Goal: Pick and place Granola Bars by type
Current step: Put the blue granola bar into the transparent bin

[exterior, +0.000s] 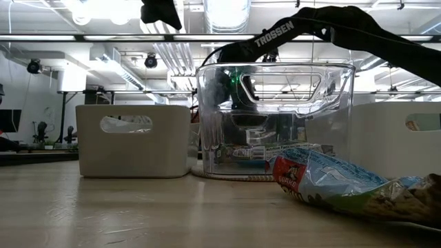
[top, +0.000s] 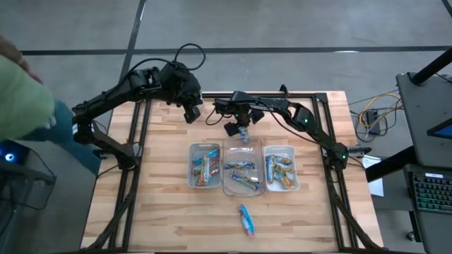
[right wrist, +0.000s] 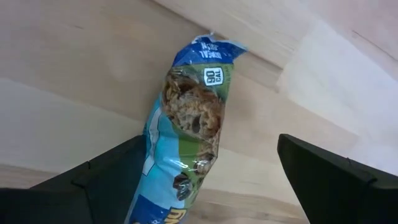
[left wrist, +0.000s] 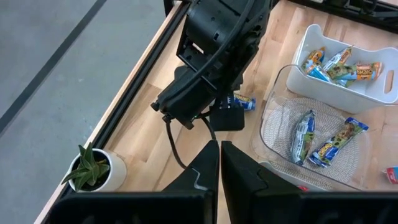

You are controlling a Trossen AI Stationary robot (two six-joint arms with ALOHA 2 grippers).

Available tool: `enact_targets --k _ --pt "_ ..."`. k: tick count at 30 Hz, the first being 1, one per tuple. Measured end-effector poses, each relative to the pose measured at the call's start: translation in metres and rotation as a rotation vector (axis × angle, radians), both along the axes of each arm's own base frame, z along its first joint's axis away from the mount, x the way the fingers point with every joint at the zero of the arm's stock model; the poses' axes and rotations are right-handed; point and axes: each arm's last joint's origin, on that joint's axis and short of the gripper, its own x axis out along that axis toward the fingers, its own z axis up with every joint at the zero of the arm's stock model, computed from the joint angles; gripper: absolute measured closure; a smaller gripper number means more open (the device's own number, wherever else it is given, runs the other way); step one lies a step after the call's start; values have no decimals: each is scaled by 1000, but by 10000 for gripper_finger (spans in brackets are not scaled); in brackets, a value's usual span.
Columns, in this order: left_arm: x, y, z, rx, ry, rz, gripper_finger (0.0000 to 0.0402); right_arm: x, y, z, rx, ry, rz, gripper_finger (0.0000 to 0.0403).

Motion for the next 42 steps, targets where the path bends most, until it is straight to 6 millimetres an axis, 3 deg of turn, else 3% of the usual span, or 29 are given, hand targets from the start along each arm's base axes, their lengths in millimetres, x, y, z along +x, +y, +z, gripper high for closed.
enact_targets --k 8,21,33,38,42 --pt "0 0 0 0 0 0 401 4 0 -1 7 -44 -1 75" --pt "0 0 0 0 2 0 401 5 0 -1 4 -49 -5 229" --pt "-1 0 -1 -6 18 -1 401 4 0 -1 3 -40 -5 330" --pt "-2 -1 -2 -9 25 0 401 2 0 7 -15 -38 1 352" --pt "-2 -1 -1 -8 23 -1 401 -1 0 29 -40 -78 22 364"
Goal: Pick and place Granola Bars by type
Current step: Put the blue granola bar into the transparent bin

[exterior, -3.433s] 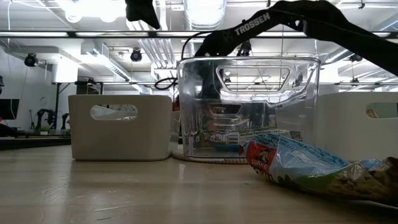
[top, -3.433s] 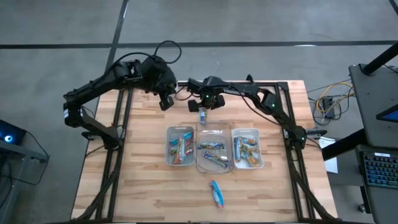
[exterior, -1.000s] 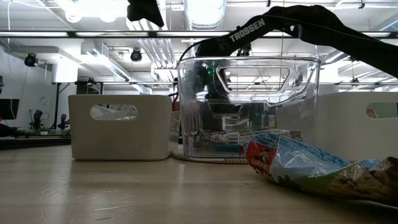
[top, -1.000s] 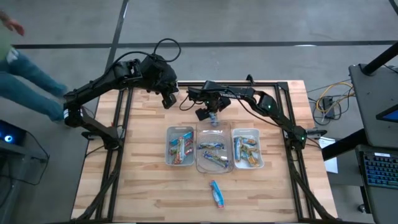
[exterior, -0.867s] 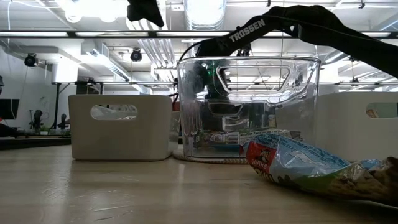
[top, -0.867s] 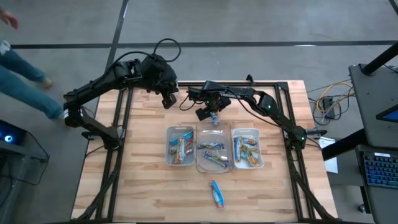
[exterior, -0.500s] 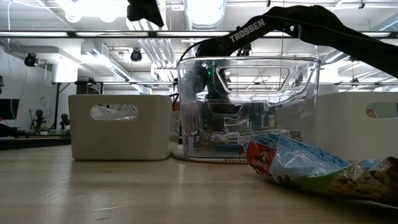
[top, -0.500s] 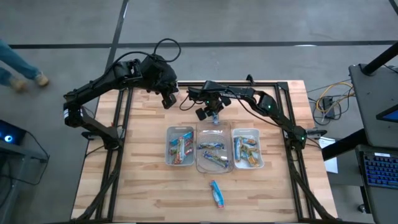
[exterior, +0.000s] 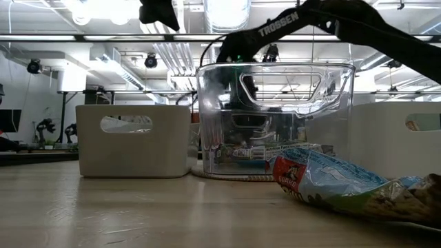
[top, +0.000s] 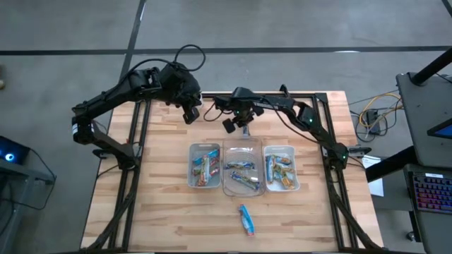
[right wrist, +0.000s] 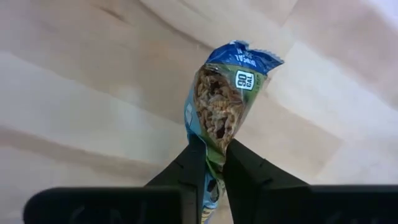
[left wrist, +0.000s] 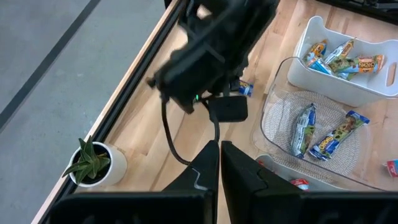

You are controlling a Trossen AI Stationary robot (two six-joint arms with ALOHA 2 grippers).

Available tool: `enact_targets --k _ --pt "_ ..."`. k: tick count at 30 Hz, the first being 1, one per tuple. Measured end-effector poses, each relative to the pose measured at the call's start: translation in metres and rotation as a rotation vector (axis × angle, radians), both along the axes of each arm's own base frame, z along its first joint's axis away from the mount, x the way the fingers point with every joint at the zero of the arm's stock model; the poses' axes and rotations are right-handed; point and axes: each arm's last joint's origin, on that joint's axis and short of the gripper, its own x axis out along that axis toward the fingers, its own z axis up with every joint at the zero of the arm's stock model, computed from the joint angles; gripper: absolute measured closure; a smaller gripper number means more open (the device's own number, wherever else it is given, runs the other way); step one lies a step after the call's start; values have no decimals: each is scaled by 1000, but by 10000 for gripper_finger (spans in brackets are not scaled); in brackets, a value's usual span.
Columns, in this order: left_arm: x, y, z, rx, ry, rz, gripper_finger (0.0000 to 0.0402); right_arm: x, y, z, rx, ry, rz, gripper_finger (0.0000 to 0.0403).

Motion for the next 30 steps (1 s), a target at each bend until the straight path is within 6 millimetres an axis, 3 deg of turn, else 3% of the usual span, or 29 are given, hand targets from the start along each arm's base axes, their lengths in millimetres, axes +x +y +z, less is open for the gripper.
enact_targets --k 7,13,22,26,30 --pt "-1 0 0 1 -2 -1 401 -12 4 59 -51 -128 57 375" --pt "-1 0 1 2 -2 -1 401 -31 24 121 -110 -263 156 375" --pt "-2 -1 1 8 -1 -8 401 -65 94 206 -189 -468 424 375" --pt "-2 -1 1 8 -1 -8 401 -73 129 223 -202 -520 595 375" --pt "-2 -1 1 8 -1 -8 401 -72 161 225 -210 -508 862 375"
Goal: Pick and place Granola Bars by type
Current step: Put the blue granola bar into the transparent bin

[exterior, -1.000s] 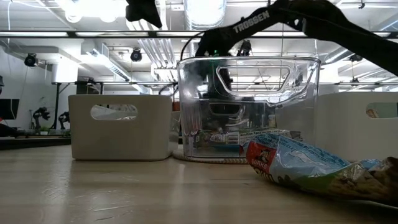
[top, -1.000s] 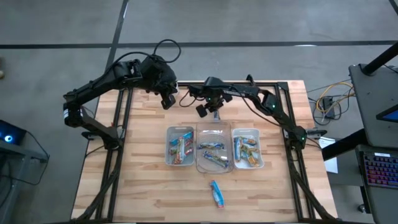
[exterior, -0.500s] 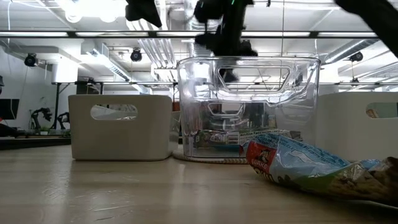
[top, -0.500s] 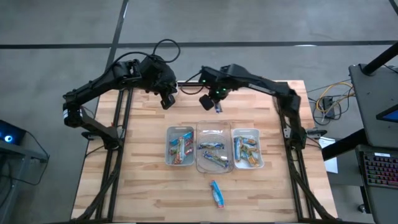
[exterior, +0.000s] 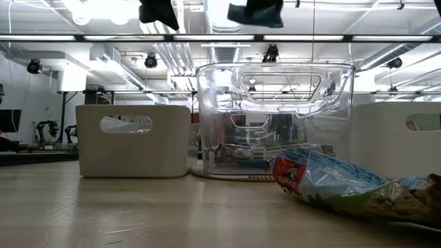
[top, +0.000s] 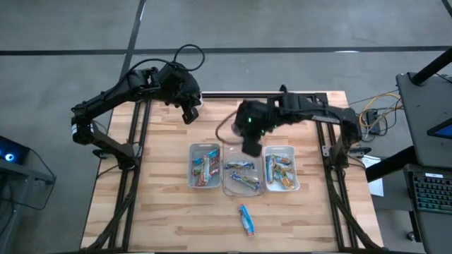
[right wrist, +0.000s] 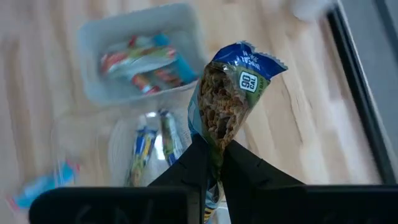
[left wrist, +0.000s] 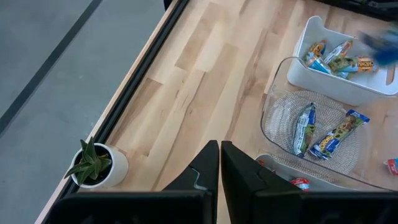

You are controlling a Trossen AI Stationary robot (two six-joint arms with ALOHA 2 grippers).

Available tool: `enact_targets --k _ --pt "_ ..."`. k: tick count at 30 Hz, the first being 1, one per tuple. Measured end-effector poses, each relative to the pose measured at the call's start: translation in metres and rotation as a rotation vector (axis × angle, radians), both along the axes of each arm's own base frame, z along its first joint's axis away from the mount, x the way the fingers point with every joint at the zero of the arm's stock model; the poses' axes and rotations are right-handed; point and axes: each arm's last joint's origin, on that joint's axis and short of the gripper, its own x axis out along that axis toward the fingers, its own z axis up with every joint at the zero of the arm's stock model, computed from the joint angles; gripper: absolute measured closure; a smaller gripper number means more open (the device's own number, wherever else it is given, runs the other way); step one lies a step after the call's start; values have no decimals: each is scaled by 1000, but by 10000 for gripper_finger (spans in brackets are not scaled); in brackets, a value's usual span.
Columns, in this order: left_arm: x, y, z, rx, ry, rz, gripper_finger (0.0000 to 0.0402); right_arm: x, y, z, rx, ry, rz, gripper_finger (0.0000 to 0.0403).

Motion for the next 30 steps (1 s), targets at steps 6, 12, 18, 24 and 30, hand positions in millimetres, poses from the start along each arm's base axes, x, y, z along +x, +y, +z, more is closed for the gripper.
enact_targets --k 6,12,18,24,30 --pt "0 0 0 1 0 0 401 7 31 -6 -115 28 289 375" --pt "0 0 0 0 0 0 401 15 38 -17 -123 60 327 374" --pt "0 0 0 1 0 0 401 17 38 -20 -109 71 304 374" --pt "0 0 0 18 8 -21 401 17 39 -21 -108 76 306 374" --pt "0 0 0 22 10 -25 401 14 41 -22 -38 97 331 373"
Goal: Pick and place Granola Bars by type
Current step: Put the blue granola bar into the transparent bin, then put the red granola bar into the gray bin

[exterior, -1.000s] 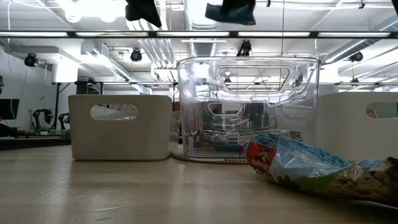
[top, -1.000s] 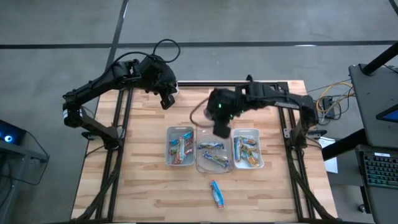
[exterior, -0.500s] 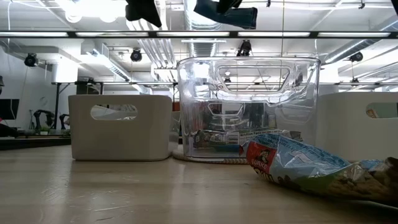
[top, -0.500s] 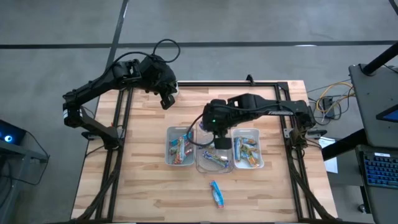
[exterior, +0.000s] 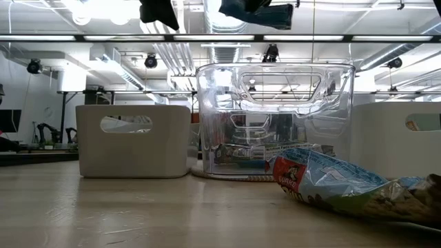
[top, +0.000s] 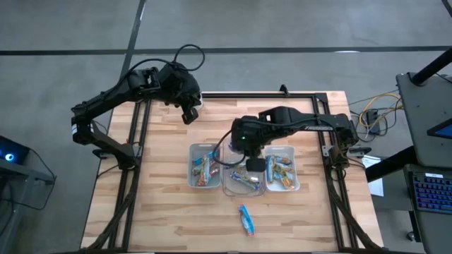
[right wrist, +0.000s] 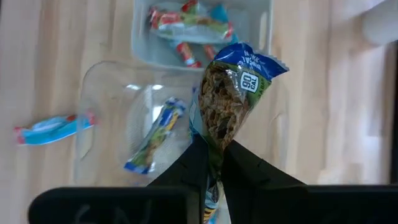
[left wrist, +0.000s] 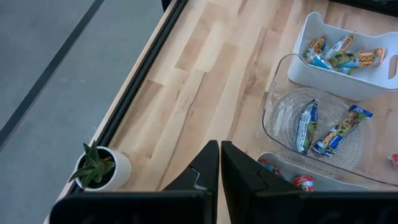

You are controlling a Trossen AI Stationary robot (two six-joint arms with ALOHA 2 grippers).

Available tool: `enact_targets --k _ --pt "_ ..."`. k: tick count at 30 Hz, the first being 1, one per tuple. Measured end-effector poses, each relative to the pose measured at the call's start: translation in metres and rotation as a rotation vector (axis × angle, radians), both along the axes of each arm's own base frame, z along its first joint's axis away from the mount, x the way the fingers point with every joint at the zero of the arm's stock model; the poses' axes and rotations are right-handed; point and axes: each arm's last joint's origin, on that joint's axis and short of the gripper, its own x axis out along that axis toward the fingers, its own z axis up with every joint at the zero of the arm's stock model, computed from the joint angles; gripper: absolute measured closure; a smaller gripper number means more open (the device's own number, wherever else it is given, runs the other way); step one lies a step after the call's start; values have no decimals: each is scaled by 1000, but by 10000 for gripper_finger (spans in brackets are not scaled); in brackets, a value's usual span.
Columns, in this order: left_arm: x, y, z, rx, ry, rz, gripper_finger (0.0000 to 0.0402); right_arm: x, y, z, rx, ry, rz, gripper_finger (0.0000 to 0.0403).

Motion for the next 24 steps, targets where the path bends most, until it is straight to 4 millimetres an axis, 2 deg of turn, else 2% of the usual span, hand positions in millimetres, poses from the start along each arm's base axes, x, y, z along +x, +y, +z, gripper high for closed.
enact_targets --k 4,15,24 --pt "0 0 0 0 0 0 401 -3 1 -5 47 50 -61 359" --pt "0 0 0 -3 -1 3 401 -1 4 -12 79 67 -92 272" --pt "0 0 0 -3 -2 4 401 -1 11 -9 123 60 -119 257"
